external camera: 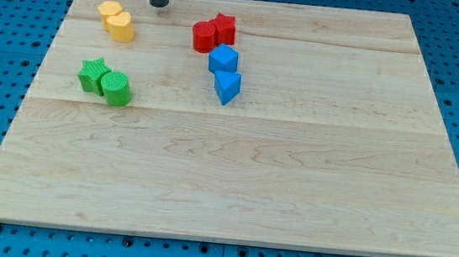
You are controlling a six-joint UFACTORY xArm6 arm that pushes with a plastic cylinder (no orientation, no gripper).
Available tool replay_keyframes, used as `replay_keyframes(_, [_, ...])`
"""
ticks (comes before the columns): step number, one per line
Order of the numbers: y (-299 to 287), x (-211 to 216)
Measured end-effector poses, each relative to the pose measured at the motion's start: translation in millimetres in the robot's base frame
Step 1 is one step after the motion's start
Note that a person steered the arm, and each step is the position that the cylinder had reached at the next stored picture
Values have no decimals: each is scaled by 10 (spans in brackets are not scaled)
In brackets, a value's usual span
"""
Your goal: Move the red blocks top center of the board
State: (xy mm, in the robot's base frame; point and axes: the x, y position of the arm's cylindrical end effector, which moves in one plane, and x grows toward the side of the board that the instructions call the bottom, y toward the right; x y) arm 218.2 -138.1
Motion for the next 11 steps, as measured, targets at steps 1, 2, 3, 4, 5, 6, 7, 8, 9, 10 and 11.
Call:
replay_keyframes(1, [-170, 580])
replay_keyframes(2, [124, 1003])
replay_keyframes(3, [571, 964])
replay_keyframes(4, [972, 804])
replay_keyframes(5, [1153, 590])
replay_keyframes(6, [1017, 482])
replay_keyframes(7, [904, 352])
replay_keyframes(8, [1302, 249])
replay_keyframes(9, [1130, 138])
replay_keyframes(10, [1242, -59])
replay_keyframes(11, [1837, -208])
